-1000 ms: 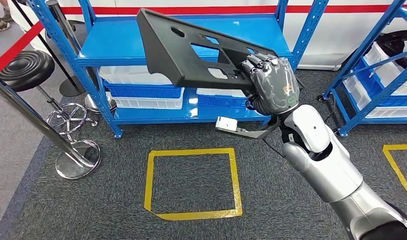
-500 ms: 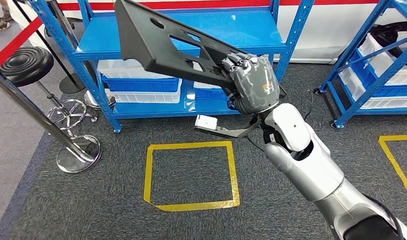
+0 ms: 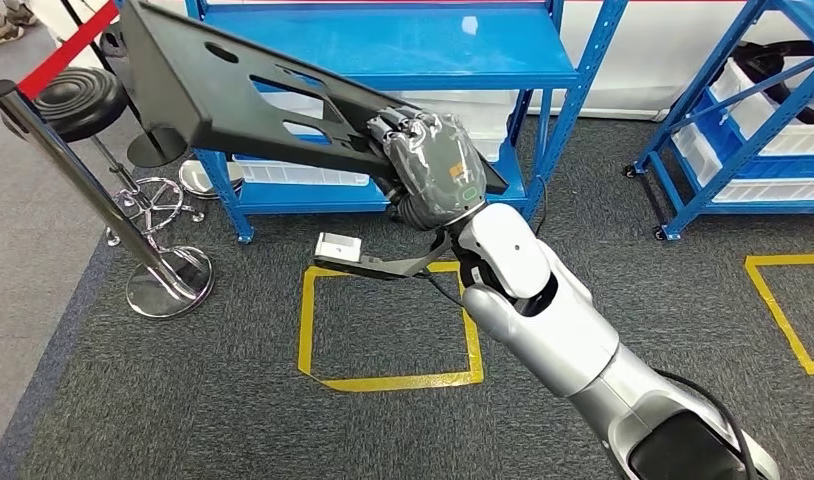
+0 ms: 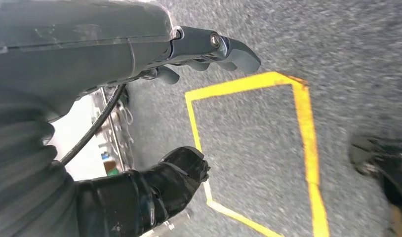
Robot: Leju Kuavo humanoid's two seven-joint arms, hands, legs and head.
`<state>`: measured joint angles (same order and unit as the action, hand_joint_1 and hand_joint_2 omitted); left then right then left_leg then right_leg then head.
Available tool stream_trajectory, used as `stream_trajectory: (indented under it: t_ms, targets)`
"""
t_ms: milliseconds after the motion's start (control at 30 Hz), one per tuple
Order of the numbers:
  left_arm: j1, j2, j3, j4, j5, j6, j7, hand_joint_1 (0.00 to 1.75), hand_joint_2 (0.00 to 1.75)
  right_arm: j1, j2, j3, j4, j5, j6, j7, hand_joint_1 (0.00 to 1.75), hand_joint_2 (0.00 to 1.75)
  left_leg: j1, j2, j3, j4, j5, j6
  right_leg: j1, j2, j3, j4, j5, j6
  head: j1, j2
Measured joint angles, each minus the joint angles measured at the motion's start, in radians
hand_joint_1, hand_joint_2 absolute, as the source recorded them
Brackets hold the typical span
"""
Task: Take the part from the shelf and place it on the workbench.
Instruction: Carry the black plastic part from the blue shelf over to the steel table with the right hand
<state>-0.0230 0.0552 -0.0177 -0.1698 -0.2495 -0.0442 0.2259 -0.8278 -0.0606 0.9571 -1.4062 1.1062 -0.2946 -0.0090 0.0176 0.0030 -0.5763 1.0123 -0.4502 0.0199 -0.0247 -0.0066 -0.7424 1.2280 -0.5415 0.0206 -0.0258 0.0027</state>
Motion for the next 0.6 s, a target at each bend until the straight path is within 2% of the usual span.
stream_trajectory:
  t_ms: [33,67,100,133,167,200,233,267,300,333,367,400,433,467,500,533,567,600]
  targets:
    - [0.001,-0.001,-0.002,0.000,-0.003,0.002,-0.003,0.00,1.75,0.001,-0.011,0.000,0.000,-0.002,-0.002,0.000,1.75,1.75,-0.004,0.001,-0.016,0.004,0.010,0.003,0.002,0.001,-0.008,0.062,-0.027,-0.001,0.000,0.000]
    - [0.002,-0.002,-0.003,0.000,-0.005,0.004,-0.005,0.00,1.75,0.003,-0.020,0.000,0.000,-0.003,-0.003,0.000,1.75,1.75,-0.009,0.002,-0.032,0.008,0.019,0.006,0.006,0.002,-0.005,0.103,-0.028,-0.005,0.000,0.000]
    - [0.003,-0.003,-0.003,0.000,-0.006,0.005,-0.006,0.00,1.75,0.004,-0.028,0.000,0.000,-0.003,-0.004,0.001,1.75,1.75,-0.015,0.002,-0.048,0.012,0.028,0.007,0.010,0.002,0.012,0.112,-0.009,-0.011,0.000,0.000]
    - [0.003,-0.004,-0.004,0.000,-0.007,0.005,-0.006,0.00,1.75,0.005,-0.035,0.000,0.000,-0.004,-0.005,0.002,1.75,1.75,-0.020,0.002,-0.063,0.015,0.038,0.008,0.014,0.003,0.046,0.086,0.020,-0.020,0.000,0.000]
    - [0.004,-0.005,-0.004,0.000,-0.008,0.005,-0.007,0.00,1.75,0.006,-0.039,0.000,-0.002,-0.004,-0.005,0.004,1.75,1.75,-0.025,0.002,-0.075,0.017,0.047,0.008,0.021,0.003,0.094,0.029,0.037,-0.034,0.000,0.000]
    - [0.004,-0.007,-0.005,0.000,-0.009,0.005,-0.007,0.00,1.75,0.006,-0.041,0.000,-0.004,-0.004,-0.005,0.006,1.75,1.75,-0.029,0.003,-0.086,0.019,0.056,0.007,0.026,0.002,0.149,-0.048,0.034,-0.047,0.000,0.000]
    - [0.005,-0.009,-0.005,0.000,-0.010,0.006,-0.007,0.00,1.75,0.006,-0.042,0.000,-0.008,-0.004,-0.006,0.007,1.75,1.75,-0.030,0.004,-0.091,0.018,0.066,0.005,0.031,0.002,0.193,-0.114,0.024,-0.055,-0.001,0.000]
    - [0.006,-0.010,-0.005,0.000,-0.010,0.006,-0.008,0.00,1.75,0.005,-0.043,0.000,-0.011,-0.004,-0.007,0.008,1.75,1.75,-0.029,0.006,-0.094,0.015,0.077,0.002,0.035,0.003,0.220,-0.161,0.013,-0.060,-0.001,0.000]
    - [0.007,-0.011,-0.006,0.000,-0.010,0.007,-0.008,0.00,1.75,0.004,-0.044,0.000,-0.013,-0.004,-0.009,0.008,1.75,1.75,-0.028,0.007,-0.094,0.010,0.088,-0.002,0.037,0.003,0.230,-0.185,0.011,-0.061,0.000,0.000]
    - [0.009,-0.011,-0.006,0.000,-0.010,0.007,-0.008,0.00,1.75,0.003,-0.046,0.000,-0.014,-0.004,-0.010,0.008,1.75,1.75,-0.027,0.006,-0.094,0.002,0.100,-0.007,0.037,0.002,0.225,-0.195,0.022,-0.063,0.000,0.000]
    - [0.008,-0.010,-0.006,0.000,-0.010,0.007,-0.008,0.00,1.75,0.002,-0.047,0.000,-0.014,-0.004,-0.011,0.009,1.75,1.75,-0.027,0.005,-0.098,-0.001,0.100,-0.012,0.035,0.000,0.219,-0.206,0.038,-0.067,0.000,0.000]
    - [0.008,-0.010,-0.006,0.001,-0.010,0.008,-0.008,0.00,1.75,0.001,-0.048,0.000,-0.015,-0.004,-0.011,0.008,1.75,1.75,-0.028,0.002,-0.107,0.007,0.081,-0.017,0.030,-0.003,0.212,-0.217,0.053,-0.073,0.000,0.000]
    - [0.008,-0.010,-0.006,0.001,-0.010,0.008,-0.008,0.00,1.75,0.001,-0.048,0.000,-0.016,-0.004,-0.011,0.008,1.75,1.75,-0.028,0.000,-0.117,0.034,0.041,-0.023,0.025,-0.005,0.201,-0.228,0.070,-0.078,0.000,0.000]
    - [0.007,-0.010,-0.006,0.001,-0.012,0.008,-0.009,0.00,1.75,0.001,-0.049,0.000,-0.017,-0.005,-0.011,0.009,1.75,1.75,-0.023,-0.001,-0.130,0.080,-0.015,-0.028,0.023,-0.006,0.188,-0.230,0.086,-0.081,-0.001,0.000]
    - [0.008,-0.011,-0.006,0.001,-0.015,0.008,-0.012,0.00,1.75,0.003,-0.053,0.000,-0.019,-0.008,-0.011,0.009,1.75,1.75,-0.018,-0.001,-0.140,0.141,-0.067,-0.033,0.022,-0.005,0.172,-0.231,0.100,-0.083,-0.001,0.000]
    - [0.009,-0.012,-0.007,0.001,-0.021,0.011,-0.017,0.00,1.75,0.009,-0.064,-0.001,-0.024,-0.016,-0.012,0.010,1.75,1.75,-0.014,-0.001,-0.146,0.205,-0.099,-0.039,0.021,-0.006,0.155,-0.229,0.113,-0.080,-0.001,0.000]
    - [0.011,-0.013,-0.008,0.001,-0.027,0.015,-0.024,0.00,1.75,0.018,-0.082,-0.003,-0.033,-0.026,-0.013,0.009,1.75,1.75,-0.009,-0.001,-0.145,0.255,-0.104,-0.044,0.021,-0.007,0.137,-0.227,0.126,-0.077,-0.001,0.000]
    - [0.012,-0.015,-0.009,0.001,-0.033,0.019,-0.031,0.00,1.75,0.030,-0.105,-0.007,-0.044,-0.038,-0.014,0.006,1.75,1.75,-0.005,-0.001,-0.133,0.281,-0.084,-0.049,0.019,-0.010,0.117,-0.223,0.138,-0.072,-0.001,0.000]
